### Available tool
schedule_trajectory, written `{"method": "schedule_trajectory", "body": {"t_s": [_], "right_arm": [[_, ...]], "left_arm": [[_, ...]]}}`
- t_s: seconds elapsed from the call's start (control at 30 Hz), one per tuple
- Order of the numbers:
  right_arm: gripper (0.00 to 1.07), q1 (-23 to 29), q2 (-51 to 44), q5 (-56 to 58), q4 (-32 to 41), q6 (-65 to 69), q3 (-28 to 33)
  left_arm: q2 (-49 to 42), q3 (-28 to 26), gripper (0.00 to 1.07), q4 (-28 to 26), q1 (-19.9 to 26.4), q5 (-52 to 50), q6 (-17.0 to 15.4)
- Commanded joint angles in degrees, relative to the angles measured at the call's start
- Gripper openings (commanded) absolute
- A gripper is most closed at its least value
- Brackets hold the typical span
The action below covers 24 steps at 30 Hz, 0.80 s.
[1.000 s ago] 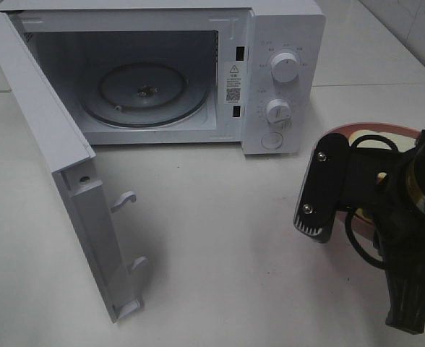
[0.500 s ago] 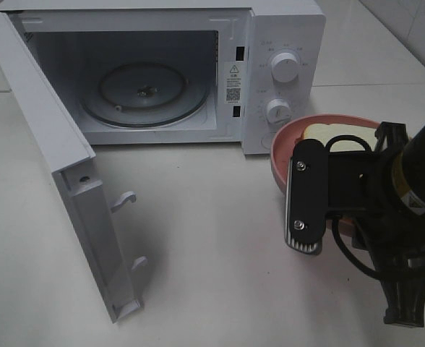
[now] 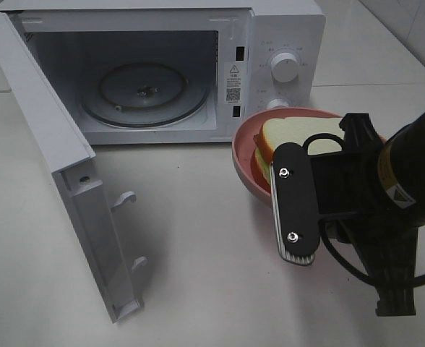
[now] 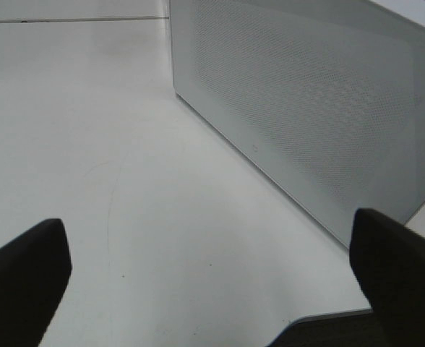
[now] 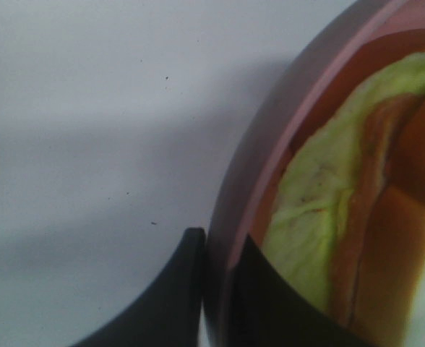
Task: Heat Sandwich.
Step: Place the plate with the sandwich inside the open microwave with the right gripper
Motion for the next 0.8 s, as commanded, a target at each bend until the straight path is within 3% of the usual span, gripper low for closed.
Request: {"method": "schedule_trajectory", "body": {"t_s": [0.03,0.27,0.8], "right_arm": [[0.03,0.3,-0.6,-4.1,-1.5,-0.7,0.1],[0.0,0.3,-0.6,-6.7,-1.5,-4.0,0.1],[0.0,-0.1,-0.4,-8.1,0.7,-27.2,0.1]], "left_arm": [[-1.2,0.1,0.98,-0.6,0.3,-0.5,0.0],[-1.2,0.1,0.98,-0.6,0.3,-0.5,0.0],[-1.2,0.1,0.98,-0.6,0.3,-0.5,0.0]]}}
